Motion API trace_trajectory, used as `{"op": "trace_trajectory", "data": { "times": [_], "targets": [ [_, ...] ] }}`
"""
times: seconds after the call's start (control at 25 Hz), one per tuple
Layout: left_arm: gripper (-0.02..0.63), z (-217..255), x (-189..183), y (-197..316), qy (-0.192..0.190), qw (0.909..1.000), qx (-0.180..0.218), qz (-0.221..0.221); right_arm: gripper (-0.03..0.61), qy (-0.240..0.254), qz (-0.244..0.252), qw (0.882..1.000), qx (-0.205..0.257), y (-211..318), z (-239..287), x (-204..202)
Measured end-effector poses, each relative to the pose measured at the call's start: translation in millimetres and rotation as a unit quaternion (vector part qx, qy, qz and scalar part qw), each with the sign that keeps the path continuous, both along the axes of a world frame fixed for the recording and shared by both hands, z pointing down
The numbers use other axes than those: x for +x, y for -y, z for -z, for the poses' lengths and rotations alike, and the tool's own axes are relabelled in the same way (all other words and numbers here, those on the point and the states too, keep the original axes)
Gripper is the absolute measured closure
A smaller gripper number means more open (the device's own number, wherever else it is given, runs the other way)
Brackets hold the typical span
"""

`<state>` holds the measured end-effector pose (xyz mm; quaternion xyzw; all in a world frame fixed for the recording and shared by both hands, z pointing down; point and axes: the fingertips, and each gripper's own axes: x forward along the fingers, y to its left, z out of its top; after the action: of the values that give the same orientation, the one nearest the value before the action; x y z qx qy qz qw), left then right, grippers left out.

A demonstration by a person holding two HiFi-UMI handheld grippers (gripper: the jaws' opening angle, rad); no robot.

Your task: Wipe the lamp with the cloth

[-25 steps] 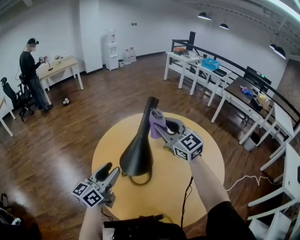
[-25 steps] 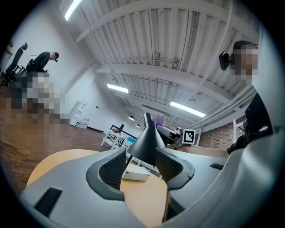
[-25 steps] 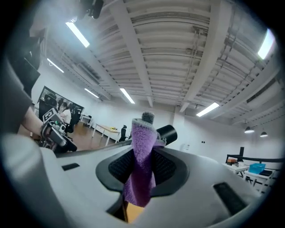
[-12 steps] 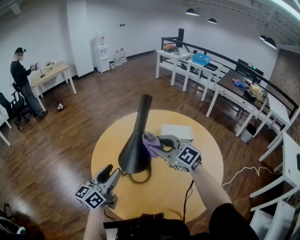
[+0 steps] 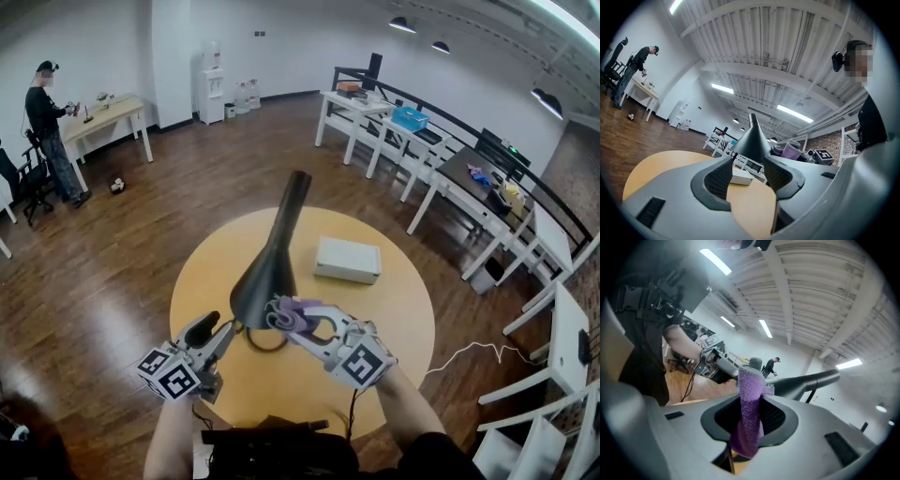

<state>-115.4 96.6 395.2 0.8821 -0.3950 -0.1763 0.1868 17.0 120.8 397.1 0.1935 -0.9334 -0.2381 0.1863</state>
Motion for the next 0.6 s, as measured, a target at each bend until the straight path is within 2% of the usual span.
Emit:
{"op": "trace_trajectory", "data": {
  "times": [0.04,0.12,0.2,0.28,0.36,0.44,0.6],
  "targets": [
    [0.414,0,-1,0,0.0,1.0,0.0,0.0,0.482,-0.013,0.006,1.0,0.013,-3,3,-2],
    [0.414,0,-4,-2,-0.001,1.0,0.003,0.002,0.482,-0.007,0.004,0.999,0.04,-2,24,-6],
    [0.414,0,-10,-3,-0.001,1.0,0.005,0.005,0.482,0.013,-0.03,0.998,0.059,11,54,-10],
    [0.414,-1,-20,-3,-0.004,0.9999,0.007,0.011,0.482,0.01,-0.082,0.995,0.064,31,75,-17],
    [0.414,-1,-28,-4,-0.01,0.9998,0.008,0.016,0.482,-0.032,-0.123,0.989,0.069,51,80,-27],
    [0.414,-1,-33,-7,-0.012,0.9997,0.009,0.018,0.48,-0.094,-0.141,0.983,0.071,58,72,-39],
    [0.414,-2,-45,-11,-0.008,0.9999,0.005,0.014,0.48,-0.182,-0.116,0.974,0.07,35,41,-67]
  ]
}}
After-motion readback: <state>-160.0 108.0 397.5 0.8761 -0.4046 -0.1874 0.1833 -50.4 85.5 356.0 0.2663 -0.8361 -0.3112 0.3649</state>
